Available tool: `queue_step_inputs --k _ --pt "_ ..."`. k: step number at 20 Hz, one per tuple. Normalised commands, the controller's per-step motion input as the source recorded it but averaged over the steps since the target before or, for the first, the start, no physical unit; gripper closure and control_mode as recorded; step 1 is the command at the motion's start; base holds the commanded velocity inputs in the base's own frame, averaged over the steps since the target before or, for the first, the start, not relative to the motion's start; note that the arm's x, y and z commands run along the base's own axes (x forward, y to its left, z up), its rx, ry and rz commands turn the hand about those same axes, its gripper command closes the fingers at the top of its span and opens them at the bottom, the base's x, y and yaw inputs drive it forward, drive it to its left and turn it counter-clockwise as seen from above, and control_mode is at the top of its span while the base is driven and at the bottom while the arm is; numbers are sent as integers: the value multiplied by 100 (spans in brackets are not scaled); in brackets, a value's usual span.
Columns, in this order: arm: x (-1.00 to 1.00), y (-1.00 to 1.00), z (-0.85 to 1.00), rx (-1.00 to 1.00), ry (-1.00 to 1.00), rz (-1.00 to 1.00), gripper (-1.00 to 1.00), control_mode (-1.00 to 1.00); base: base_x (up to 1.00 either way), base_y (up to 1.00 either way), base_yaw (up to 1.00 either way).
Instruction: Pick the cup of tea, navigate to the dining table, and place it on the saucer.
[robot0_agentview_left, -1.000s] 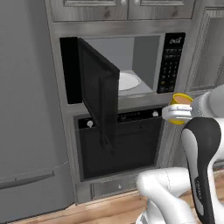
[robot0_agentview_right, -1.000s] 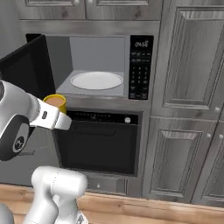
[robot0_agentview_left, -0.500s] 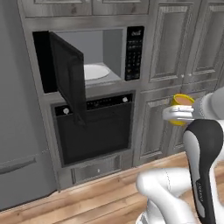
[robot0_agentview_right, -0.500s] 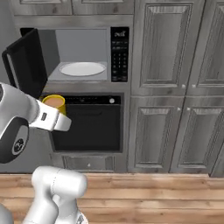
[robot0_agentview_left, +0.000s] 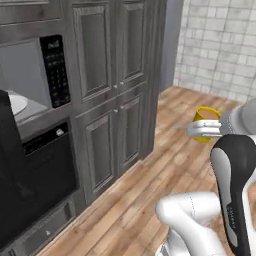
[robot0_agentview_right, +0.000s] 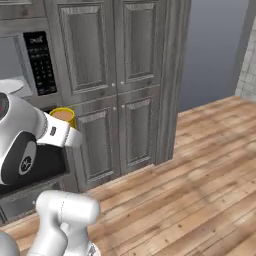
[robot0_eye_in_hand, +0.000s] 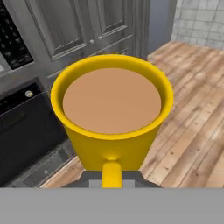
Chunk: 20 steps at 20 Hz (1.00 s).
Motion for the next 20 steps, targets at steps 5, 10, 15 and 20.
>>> queue_step_inputs --k 5,10,15,20 --pt "0 0 0 0 0 0 100 100 0 0 -99" --pt "0 0 0 0 0 0 100 100 0 0 -99" --pt "0 0 0 0 0 0 100 100 0 18 -92" --pt "0 0 0 0 0 0 100 100 0 38 -83"
